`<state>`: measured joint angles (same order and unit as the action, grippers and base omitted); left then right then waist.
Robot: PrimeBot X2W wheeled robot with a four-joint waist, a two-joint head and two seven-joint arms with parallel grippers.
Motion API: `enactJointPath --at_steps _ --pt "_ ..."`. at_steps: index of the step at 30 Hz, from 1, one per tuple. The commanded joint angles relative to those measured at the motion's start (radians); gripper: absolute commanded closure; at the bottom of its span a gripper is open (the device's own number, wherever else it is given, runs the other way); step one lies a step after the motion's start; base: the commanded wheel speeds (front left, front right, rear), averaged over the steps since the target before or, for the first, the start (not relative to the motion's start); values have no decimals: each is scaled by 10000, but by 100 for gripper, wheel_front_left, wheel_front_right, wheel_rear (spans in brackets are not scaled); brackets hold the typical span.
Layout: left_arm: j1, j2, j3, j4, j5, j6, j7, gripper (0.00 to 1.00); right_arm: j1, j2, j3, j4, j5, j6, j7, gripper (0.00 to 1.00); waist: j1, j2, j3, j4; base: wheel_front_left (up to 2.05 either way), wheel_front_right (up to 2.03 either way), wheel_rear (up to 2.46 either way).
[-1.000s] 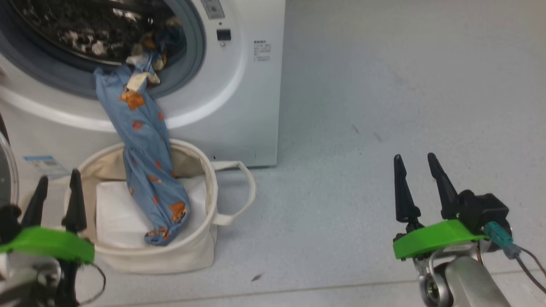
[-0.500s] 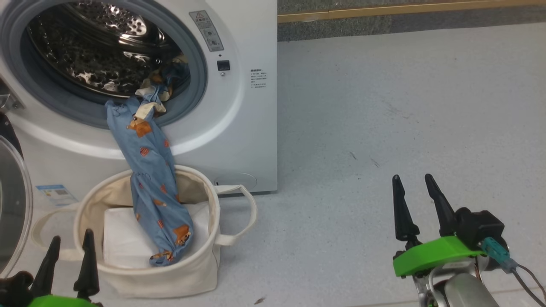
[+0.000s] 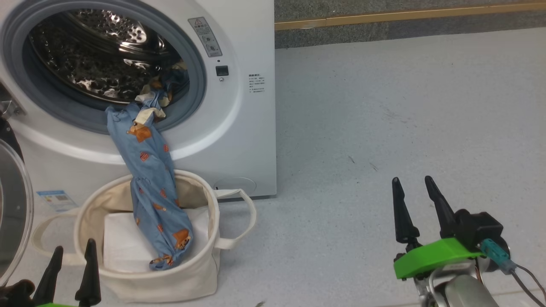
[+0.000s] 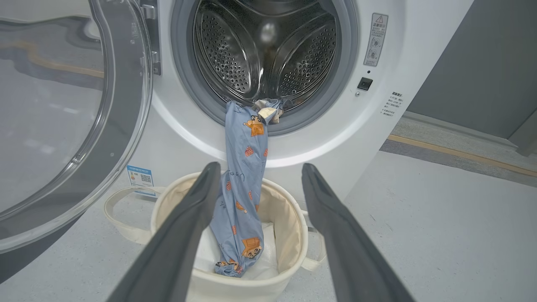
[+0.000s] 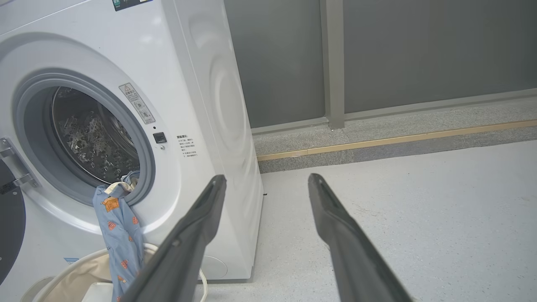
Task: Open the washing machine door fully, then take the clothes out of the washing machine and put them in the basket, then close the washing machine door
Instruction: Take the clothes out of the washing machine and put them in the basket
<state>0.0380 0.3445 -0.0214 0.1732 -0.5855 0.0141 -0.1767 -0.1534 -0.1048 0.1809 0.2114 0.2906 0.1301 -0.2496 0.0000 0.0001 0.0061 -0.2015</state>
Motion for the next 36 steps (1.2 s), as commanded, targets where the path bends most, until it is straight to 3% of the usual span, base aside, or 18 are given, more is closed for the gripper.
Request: enactJointPath --at_steps 1,36 --pt "-476 327 395 -306 -20 26 -26 0 -127 -80 241 -321 -84 6 -122 0 0 -1 19 1 0 0 0" --pt "-1065 410 211 414 -249 -42 -139 0 -403 -38 339 -353 -53 6 -122 0 0 -1 181 -321 0 0 0"
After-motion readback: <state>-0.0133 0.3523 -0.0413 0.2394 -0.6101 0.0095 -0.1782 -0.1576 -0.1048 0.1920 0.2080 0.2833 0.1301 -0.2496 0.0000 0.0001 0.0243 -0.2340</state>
